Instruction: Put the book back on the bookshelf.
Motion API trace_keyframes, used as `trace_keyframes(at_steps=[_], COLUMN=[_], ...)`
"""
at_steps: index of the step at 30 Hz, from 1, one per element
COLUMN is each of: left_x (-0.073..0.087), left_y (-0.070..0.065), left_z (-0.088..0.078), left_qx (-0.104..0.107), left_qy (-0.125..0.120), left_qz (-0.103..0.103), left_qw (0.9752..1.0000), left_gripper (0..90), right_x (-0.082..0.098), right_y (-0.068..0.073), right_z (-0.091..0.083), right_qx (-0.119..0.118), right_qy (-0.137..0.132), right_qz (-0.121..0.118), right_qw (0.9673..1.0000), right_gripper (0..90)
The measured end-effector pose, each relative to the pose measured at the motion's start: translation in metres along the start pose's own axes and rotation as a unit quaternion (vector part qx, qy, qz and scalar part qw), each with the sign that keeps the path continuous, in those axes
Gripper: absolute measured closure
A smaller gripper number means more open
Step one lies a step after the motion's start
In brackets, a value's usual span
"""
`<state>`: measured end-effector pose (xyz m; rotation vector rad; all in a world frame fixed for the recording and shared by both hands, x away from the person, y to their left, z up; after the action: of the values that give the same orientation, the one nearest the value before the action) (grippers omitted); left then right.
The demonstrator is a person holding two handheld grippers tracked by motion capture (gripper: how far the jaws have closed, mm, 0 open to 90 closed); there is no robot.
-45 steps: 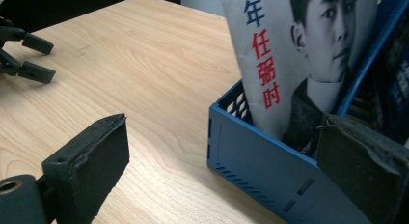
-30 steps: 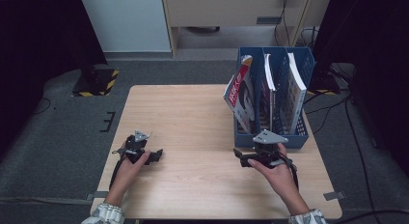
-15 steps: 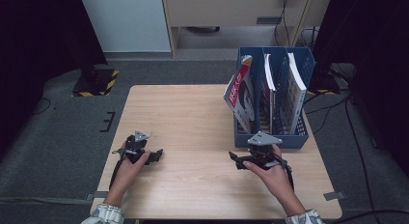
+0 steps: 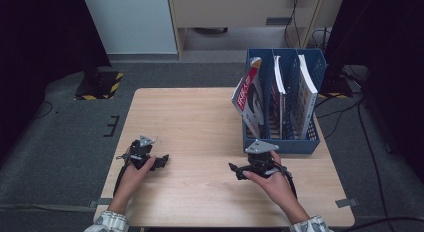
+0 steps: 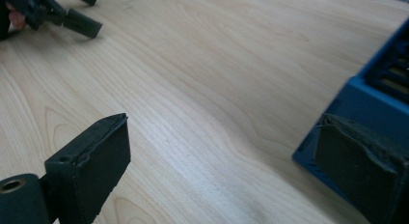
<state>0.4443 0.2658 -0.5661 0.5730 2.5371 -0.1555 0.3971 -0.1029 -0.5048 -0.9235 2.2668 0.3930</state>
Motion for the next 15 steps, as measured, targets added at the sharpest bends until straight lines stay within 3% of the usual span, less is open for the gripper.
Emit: trace_keyframes(at_steps=[6,15], left_x=[0.0,0.0], left_y=[0.0,0.0], left_z=[0.0,0.0], left_qx=[0.0,0.0], left_qy=[0.0,0.0], left_qz=[0.0,0.0], left_qw=[1.0,1.0], left_gripper=[0.0,0.0], right_x=[0.001,0.003], right_y=[0.009,0.019], right_z=[0.014,0.034], right_qx=[-0.01,-0.034], right_qy=[0.02,0.048], right_qz=[-0.017,-0.022], right_qw=[0.9996,0.998], right_gripper=[6.1,6.2])
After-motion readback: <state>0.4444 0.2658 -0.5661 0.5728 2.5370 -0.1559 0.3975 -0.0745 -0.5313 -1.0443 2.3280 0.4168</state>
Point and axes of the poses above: each handheld gripper's, and its own axes: z roughly forward along the jaws, x roughly out of its underside, y roughly to its left, the point moved 4 cm from there along z, roughly forward along the jaws, and after that the axes turned 13 degrees about y, right-handed, at the moved point
